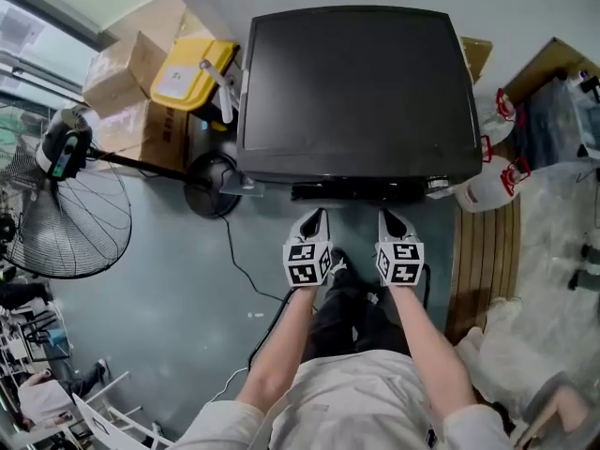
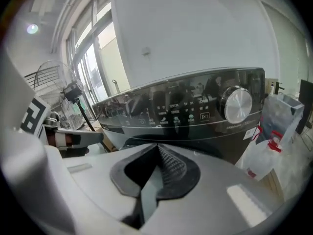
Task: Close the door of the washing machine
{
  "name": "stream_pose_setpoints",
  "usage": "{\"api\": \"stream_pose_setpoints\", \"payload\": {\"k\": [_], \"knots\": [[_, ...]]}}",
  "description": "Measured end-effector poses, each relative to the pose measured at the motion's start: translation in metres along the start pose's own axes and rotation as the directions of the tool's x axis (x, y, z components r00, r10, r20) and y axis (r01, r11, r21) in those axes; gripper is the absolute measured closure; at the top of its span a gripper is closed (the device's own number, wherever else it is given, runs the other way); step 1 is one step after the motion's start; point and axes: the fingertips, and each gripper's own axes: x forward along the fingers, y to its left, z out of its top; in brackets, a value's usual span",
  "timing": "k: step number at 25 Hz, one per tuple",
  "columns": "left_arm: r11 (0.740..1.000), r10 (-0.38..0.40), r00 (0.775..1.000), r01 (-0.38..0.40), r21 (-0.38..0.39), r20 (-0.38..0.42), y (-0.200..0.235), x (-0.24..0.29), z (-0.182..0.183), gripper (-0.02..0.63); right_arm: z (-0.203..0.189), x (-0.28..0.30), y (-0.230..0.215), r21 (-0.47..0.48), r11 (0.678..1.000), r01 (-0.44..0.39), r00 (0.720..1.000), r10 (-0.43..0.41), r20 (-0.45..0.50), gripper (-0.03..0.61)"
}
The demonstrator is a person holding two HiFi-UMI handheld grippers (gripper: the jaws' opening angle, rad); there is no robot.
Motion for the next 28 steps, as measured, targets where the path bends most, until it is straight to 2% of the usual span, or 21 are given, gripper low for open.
{"api": "stream_pose_setpoints", "payload": {"k": [6,12,16,23,28], "knots": [[1.000,-0.013,1.000,0.012,0.026,0.003,-0.033,-0.039,0.006,0.609,0.003,-0.044,0.016,0.011,0.998,-0.069,0.998,0.069,-0.001,0.575],[0.999,0.013,0.999,-0.012,-0.031,0.041,-0.044,-0.069,0.024,0.609,0.012,-0.078,0.020,0.054,0.993,-0.108,0.994,0.108,0.014,0.575],[1.000,0.001,0.999,0.000,-0.018,0.050,-0.060,-0.080,0.035,0.609,0.020,-0.094,0.025,0.083,0.987,-0.139,0.990,0.137,0.025,0.575],[0.999,-0.024,0.999,0.023,0.035,0.040,-0.076,-0.089,0.043,0.609,0.017,-0.117,0.046,0.055,0.980,-0.193,0.981,0.192,0.027,0.575],[0.999,-0.021,0.999,0.020,0.029,0.029,-0.079,-0.101,0.036,0.609,0.017,-0.127,0.035,0.069,0.981,-0.181,0.983,0.179,0.040,0.575]]}}
